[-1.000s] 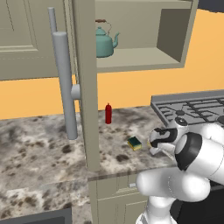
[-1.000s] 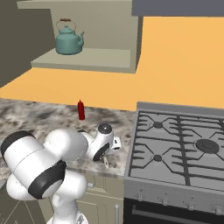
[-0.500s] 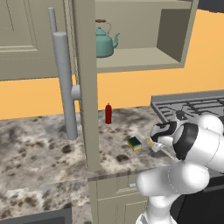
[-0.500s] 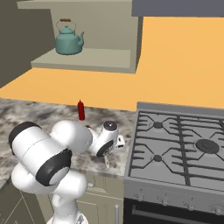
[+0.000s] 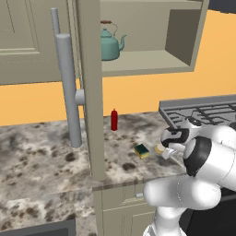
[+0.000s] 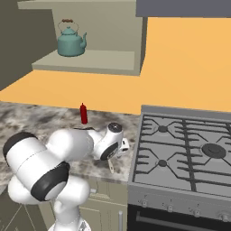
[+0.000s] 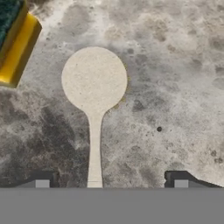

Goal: Pick the sponge and dish brush from the cabinet and place them on the counter.

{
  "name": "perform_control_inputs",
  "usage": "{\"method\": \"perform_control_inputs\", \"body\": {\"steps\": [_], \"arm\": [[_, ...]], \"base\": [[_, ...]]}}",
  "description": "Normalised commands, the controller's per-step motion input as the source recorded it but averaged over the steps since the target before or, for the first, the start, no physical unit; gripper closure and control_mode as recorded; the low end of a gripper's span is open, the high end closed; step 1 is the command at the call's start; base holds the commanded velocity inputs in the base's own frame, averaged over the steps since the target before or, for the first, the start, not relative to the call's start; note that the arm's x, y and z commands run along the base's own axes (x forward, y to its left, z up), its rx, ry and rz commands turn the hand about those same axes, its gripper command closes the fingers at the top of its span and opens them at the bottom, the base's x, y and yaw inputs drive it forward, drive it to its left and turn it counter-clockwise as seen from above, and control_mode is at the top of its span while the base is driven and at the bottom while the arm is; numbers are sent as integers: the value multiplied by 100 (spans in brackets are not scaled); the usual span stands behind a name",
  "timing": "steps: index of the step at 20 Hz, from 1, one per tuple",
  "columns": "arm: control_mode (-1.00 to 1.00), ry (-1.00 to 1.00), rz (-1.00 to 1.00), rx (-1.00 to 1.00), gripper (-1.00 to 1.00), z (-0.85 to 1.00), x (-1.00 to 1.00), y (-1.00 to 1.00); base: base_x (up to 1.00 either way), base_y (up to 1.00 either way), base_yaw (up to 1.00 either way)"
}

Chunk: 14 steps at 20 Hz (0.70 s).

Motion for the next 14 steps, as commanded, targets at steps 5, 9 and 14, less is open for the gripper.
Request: {"method": "perform_control_inputs", "body": {"steps": [5, 9, 14], "arm": [[-100, -1, 5, 0, -100, 47, -49, 9], [-100, 0, 4, 0, -100, 81, -32, 2], [-100, 0, 5, 0, -100, 100, -16, 0]], "base": [[0, 0, 0], [0, 0, 0], [0, 0, 0]]}}
